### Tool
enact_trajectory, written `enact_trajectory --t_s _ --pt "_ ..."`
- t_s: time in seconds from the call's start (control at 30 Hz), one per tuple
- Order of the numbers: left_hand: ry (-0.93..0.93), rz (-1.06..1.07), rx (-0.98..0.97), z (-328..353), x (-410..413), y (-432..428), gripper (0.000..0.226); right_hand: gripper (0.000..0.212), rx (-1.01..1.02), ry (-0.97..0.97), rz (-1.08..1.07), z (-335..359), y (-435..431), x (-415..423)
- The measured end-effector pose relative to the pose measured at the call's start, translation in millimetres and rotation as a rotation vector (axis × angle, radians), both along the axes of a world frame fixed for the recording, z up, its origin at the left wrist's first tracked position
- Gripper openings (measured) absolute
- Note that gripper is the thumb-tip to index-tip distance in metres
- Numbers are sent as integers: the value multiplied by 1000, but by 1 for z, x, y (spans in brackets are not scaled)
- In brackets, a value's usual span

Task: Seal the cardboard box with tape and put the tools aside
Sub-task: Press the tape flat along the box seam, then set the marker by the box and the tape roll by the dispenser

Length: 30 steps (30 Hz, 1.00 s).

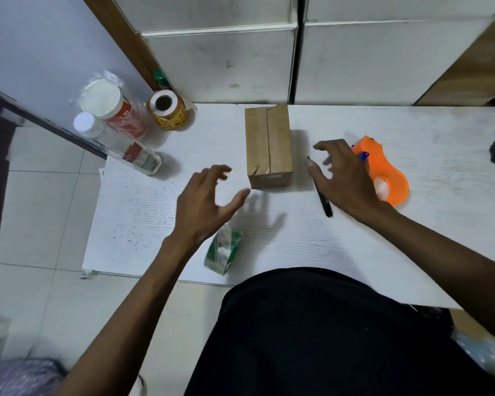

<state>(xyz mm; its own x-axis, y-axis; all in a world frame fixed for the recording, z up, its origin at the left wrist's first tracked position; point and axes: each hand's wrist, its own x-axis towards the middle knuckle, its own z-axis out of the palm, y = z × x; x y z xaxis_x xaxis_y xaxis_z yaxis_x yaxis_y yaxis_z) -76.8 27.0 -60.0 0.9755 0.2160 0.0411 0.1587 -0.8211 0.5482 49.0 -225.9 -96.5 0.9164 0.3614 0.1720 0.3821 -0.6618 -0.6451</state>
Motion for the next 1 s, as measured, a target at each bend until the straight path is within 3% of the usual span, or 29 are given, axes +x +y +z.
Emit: enact_trajectory --t_s 0.1,0.2,0.33,0.47,0.53,0.63,0.7,0.83,1.0 --pt "428 -2 162 11 -34 -5 84 36 -156 165 -196 -12 -16 -9" --pt "633 11 263 3 -53 -26 74 31 -451 181 -100 -21 -17 -19" --pt "577 114 172 1 -58 -35 58 30 -686 182 -4 -22 -3 -23" --pt "454 211 -248 -2 -50 -31 40 34 -795 216 -5 -30 4 -22" --pt "446 169 -351 -13 -41 -34 35 25 -816 227 -7 -33 7 -21" --pt "451 200 -446 -31 -27 -45 45 9 -868 236 18 -34 11 -19" --pt "425 238 -477 -42 -19 -53 48 9 -800 256 8 -36 10 -19" --pt "381 245 -422 -56 -11 -65 22 19 -439 295 -135 -29 0 -25" --pt "287 209 -305 -67 -10 -71 16 25 -37 408 -208 -13 -10 -32"
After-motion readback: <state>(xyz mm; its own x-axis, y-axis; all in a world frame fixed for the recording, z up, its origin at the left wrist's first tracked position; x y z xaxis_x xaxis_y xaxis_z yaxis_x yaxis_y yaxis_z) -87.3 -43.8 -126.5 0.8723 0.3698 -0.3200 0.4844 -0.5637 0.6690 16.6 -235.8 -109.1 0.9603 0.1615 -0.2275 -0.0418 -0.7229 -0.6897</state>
